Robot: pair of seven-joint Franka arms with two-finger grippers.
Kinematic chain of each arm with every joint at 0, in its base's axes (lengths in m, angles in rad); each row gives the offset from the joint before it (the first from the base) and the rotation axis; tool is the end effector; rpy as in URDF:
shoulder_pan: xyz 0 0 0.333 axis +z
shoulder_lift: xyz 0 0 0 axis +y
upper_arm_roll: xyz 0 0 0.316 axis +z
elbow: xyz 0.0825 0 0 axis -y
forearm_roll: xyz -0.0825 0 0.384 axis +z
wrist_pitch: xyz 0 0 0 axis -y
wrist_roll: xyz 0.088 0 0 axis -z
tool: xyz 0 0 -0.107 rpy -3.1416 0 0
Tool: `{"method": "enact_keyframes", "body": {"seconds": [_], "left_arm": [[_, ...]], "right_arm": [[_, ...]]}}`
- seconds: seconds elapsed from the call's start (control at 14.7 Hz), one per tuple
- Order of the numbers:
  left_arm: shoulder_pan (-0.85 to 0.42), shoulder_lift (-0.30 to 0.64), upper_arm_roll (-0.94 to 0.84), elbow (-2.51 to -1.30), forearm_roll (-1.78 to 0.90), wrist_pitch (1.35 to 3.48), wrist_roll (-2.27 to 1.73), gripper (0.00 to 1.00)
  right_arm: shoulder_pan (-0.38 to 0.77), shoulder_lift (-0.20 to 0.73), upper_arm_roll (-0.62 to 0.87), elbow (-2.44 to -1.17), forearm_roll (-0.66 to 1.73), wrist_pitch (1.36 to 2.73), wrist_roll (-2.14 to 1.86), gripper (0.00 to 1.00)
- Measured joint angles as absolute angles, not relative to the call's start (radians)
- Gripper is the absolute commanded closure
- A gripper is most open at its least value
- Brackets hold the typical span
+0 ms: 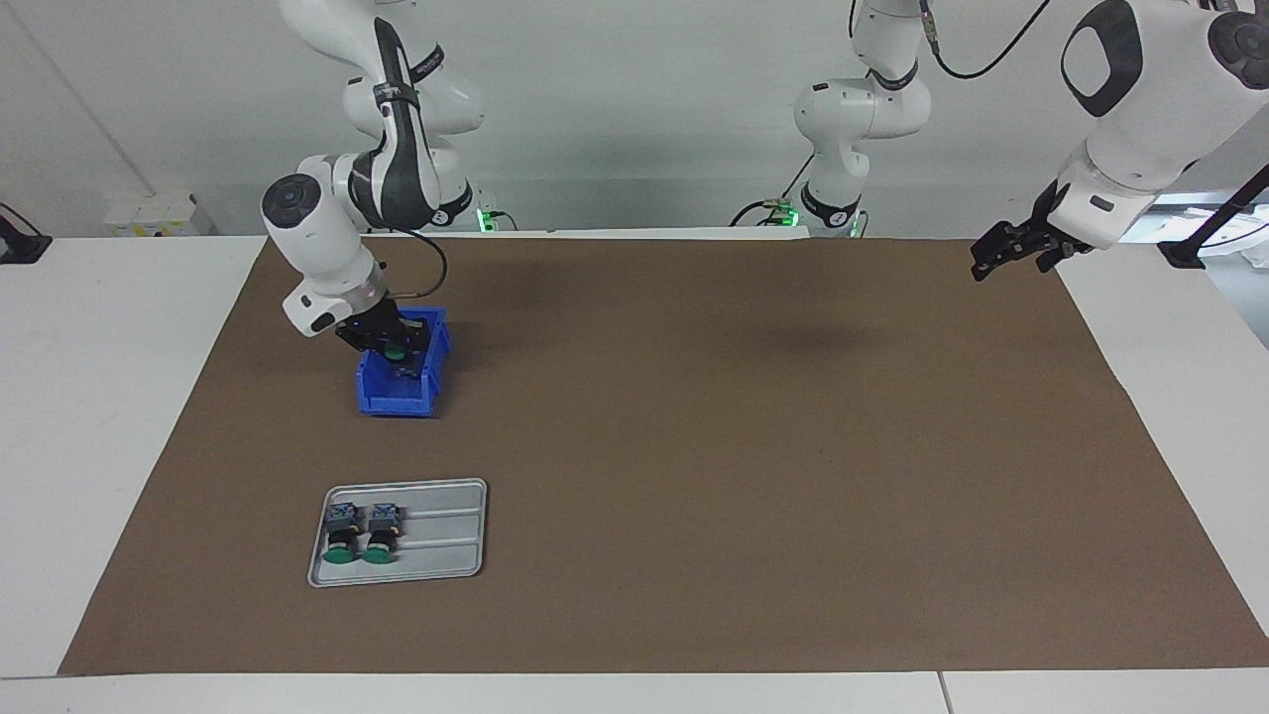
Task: Place and press button with both arms
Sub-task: 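Lower the green item into the blue bin and open the right gripper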
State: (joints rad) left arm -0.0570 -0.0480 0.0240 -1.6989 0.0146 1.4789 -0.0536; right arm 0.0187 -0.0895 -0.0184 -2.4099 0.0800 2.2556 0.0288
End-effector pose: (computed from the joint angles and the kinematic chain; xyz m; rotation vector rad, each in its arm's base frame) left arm 0.5248 -0.0154 0.5836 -3.1091 -0.0320 0.2669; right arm 0.4722 0.0023 0.3414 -3.0764 0.1247 0.1012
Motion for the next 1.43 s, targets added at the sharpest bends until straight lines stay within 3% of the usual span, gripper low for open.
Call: {"method": "enact_keyframes", "body": {"seconds": [0.34, 0.41, 1.02, 1.22, 1.36, 1.43], "left_arm": [[-0.058, -0.048, 0.023, -1.699, 0.014, 1.479, -0.054, 0.0], [-0.058, -0.048, 0.023, -1.699, 0.014, 1.479, -0.054, 0.0], [-0.057, -0.048, 0.024, -1.699, 0.014, 1.479, -0.054, 0.0], [-0.057, -0.048, 0.024, -1.699, 0.014, 1.479, -0.054, 0.0], [-0.057, -0.048, 0.024, -1.699, 0.014, 1.479, -0.054, 0.0], [-0.057, -0.048, 0.024, -1.699, 0.014, 1.479, -0.054, 0.0]], "right_arm": [[0.019, -0.083, -0.018, -2.411, 0.08, 2.256, 0.029, 0.52], [0.019, -0.083, -0.018, -2.411, 0.08, 2.256, 0.029, 0.48], [0.02, -0.083, -0.017, -2.398, 0.08, 2.253, 0.028, 0.48], [0.02, -0.086, -0.016, -2.341, 0.08, 2.182, 0.022, 0.47], [0.019, -0.093, -0.016, -2.278, 0.08, 2.1, 0.017, 0.39], [0.019, -0.097, -0.016, -2.239, 0.08, 2.049, 0.014, 0.21]]}}
